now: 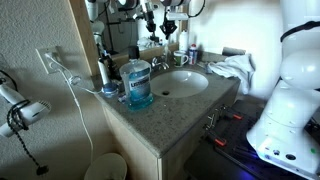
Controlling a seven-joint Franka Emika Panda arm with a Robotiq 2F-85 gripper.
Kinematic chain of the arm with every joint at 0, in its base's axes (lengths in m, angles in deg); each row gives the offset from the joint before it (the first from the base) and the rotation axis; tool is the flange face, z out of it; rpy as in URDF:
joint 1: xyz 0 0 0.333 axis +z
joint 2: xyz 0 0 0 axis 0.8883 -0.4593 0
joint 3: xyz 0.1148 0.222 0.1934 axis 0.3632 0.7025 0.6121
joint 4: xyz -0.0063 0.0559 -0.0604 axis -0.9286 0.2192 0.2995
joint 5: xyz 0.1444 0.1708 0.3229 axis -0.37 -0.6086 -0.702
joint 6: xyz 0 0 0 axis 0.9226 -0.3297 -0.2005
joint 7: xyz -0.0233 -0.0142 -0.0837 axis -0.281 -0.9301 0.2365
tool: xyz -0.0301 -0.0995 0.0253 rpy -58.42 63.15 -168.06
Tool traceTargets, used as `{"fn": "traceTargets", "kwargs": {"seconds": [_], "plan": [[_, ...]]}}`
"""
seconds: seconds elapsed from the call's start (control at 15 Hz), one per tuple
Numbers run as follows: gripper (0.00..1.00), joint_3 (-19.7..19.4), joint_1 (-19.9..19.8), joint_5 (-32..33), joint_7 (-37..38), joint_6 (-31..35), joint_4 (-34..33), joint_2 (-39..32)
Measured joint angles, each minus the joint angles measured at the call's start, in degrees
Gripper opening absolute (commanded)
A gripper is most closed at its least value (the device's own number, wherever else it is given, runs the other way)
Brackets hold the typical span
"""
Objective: Press the pump of the pump bottle
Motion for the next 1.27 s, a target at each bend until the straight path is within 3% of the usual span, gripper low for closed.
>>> {"fn": "traceTargets", "kwargs": {"seconds": [0.73,1.27], "plan": [[0.0,0.29,4.29,4.25,0.1,-10.25,-0.41,8.93],[0.0,1.74,8.02,9.48,4.05,-18.58,7.14,21.48]]}}
